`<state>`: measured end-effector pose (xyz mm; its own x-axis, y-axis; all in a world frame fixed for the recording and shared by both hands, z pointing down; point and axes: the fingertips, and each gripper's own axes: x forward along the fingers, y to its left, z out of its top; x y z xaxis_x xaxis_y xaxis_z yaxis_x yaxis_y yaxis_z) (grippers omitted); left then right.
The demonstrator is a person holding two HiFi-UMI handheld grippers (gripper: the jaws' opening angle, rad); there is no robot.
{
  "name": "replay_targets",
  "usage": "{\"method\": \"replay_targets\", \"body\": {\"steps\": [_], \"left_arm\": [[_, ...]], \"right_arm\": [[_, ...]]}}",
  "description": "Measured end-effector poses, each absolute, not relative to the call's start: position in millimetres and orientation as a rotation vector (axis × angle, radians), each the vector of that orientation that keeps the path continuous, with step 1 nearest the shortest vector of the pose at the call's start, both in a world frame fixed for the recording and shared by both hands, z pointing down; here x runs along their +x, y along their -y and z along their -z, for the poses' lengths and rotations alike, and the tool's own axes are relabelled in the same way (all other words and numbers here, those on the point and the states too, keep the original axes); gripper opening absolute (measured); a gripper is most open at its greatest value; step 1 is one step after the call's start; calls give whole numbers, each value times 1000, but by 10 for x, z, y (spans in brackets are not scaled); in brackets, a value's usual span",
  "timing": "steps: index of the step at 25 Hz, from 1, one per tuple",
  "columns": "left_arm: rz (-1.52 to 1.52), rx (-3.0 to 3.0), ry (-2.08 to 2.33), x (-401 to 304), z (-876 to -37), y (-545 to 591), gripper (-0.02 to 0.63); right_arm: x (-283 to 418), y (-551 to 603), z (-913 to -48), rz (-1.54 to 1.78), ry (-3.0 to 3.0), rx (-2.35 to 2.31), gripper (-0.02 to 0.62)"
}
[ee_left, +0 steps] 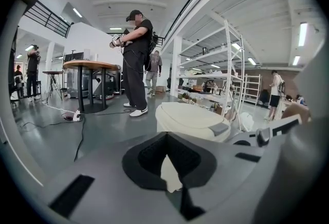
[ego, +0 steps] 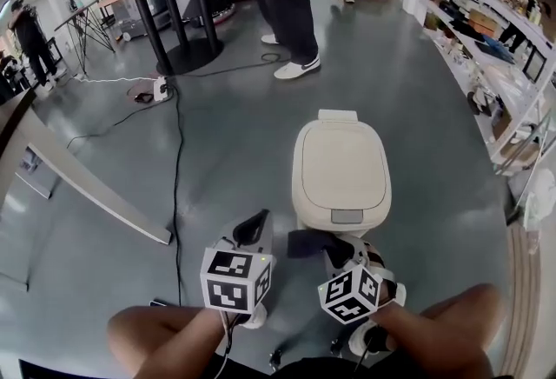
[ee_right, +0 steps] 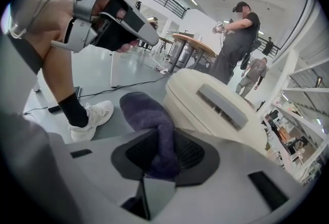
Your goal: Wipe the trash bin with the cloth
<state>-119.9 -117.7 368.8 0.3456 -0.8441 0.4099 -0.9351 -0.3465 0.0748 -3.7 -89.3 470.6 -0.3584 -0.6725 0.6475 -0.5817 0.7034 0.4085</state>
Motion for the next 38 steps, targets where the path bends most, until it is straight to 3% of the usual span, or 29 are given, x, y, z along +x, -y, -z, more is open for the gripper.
{"method": "replay_targets", "body": {"steps": [26, 38], "left_arm": [[-594, 2391, 1534, -795, -3939, 1082, -2], [-441, 2342, 1558, -871, -4077, 1196, -2]], "right_arm": [[986, 941, -4931, -16, 1940, 1176, 98], [763, 654, -5123, -145, 2052, 1228, 98]]}}
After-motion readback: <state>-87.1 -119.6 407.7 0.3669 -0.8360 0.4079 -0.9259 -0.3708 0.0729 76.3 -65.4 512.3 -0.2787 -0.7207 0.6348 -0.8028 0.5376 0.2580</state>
